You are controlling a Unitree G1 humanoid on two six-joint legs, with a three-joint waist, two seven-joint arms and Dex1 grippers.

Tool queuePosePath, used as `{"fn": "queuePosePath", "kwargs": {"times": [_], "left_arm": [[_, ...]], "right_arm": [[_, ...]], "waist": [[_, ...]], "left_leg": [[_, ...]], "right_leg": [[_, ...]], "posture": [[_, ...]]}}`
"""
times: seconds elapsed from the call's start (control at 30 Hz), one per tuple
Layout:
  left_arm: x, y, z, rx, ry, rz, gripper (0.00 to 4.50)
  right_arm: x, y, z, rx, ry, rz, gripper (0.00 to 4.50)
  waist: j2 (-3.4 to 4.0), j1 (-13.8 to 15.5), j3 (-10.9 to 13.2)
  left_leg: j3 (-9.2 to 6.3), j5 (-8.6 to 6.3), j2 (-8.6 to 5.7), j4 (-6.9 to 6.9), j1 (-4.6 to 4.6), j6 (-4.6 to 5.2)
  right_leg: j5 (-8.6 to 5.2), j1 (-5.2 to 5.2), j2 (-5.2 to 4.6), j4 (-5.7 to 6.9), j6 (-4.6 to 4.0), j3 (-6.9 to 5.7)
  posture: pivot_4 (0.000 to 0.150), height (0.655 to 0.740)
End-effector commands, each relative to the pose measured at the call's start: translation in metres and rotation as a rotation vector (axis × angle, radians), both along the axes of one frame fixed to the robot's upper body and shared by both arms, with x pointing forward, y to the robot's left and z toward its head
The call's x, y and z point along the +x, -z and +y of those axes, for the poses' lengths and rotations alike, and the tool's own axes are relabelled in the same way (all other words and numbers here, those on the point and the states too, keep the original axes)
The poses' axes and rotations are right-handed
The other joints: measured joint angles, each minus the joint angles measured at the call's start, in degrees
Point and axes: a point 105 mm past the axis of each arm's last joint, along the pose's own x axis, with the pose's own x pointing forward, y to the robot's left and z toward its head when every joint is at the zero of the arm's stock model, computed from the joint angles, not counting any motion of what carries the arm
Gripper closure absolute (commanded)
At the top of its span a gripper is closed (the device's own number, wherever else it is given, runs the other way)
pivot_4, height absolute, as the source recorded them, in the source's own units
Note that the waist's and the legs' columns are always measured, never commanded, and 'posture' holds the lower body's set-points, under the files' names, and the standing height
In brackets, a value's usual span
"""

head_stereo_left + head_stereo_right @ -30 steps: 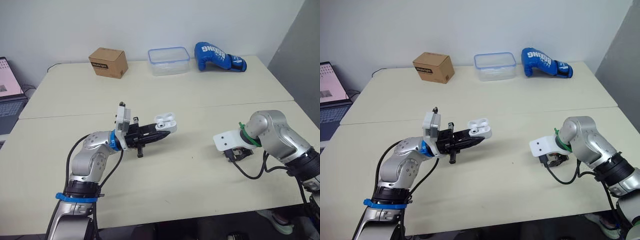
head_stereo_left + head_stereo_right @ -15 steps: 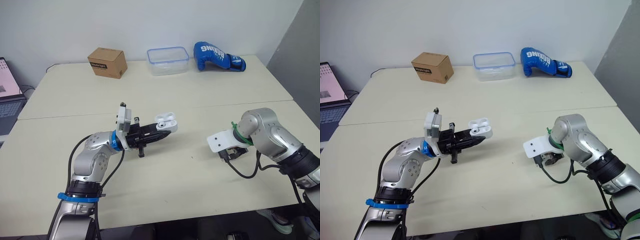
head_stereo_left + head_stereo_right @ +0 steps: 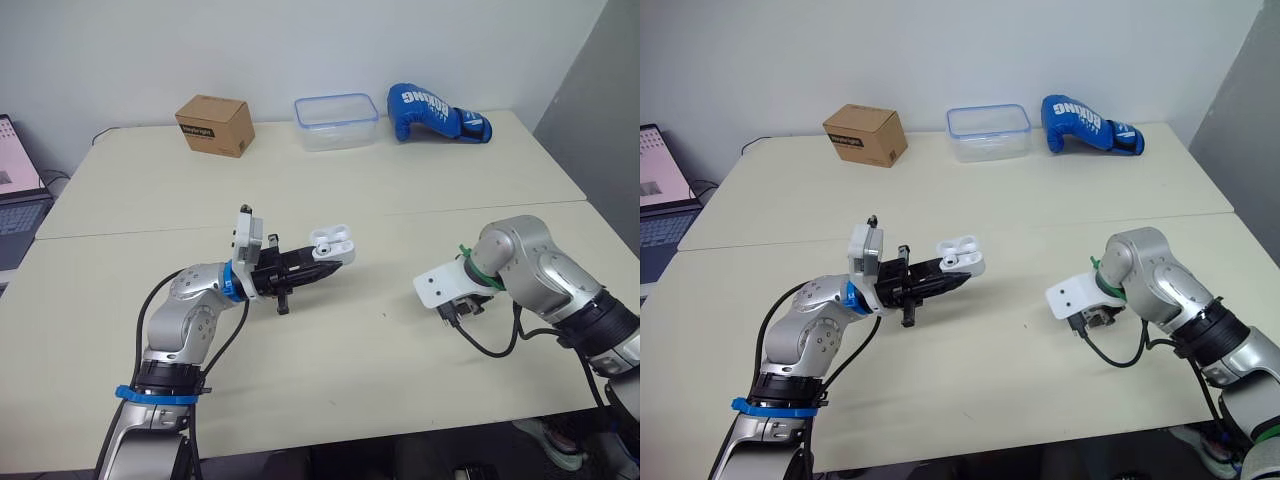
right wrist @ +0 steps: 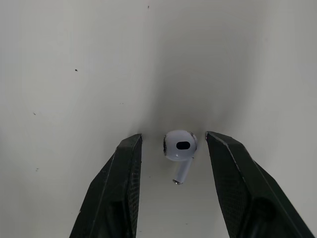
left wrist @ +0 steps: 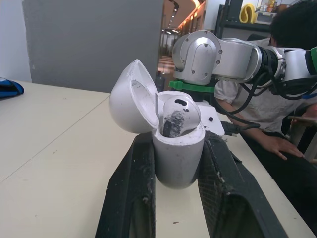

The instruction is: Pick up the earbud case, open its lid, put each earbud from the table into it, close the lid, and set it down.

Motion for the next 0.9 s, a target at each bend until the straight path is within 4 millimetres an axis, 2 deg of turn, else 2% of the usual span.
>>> {"fn": "queuePosePath", "kwargs": {"times": [0.03, 0.9], "left_arm": [[-0.0013, -0.0095, -0.0018, -0.007, 0.006, -0.051, 3.75], [-0.0013, -0.0078, -0.0014, -0.006, 0.000, -0.046, 3.75]], "right_arm": [[-0.0012, -0.0072, -0.0004, -0.051, -0.024, 0.003, 2.40], [-0.0079, -0.0029, 0.0023, -0.081, -0.044, 0.025, 2.40]], "waist": [[0.00, 0.0, 0.0], [0.00, 0.0, 0.0]], "left_leg": [[0.00, 0.00, 0.00, 0.00, 0.00, 0.00], [0.00, 0.00, 0.00, 0.00, 0.00, 0.00]], "right_leg": [[0.00, 0.00, 0.00, 0.00, 0.00, 0.00], [0.00, 0.00, 0.00, -0.01, 0.00, 0.00]], "posture": [[0.150, 0.7307], [0.150, 0.7307]]}}
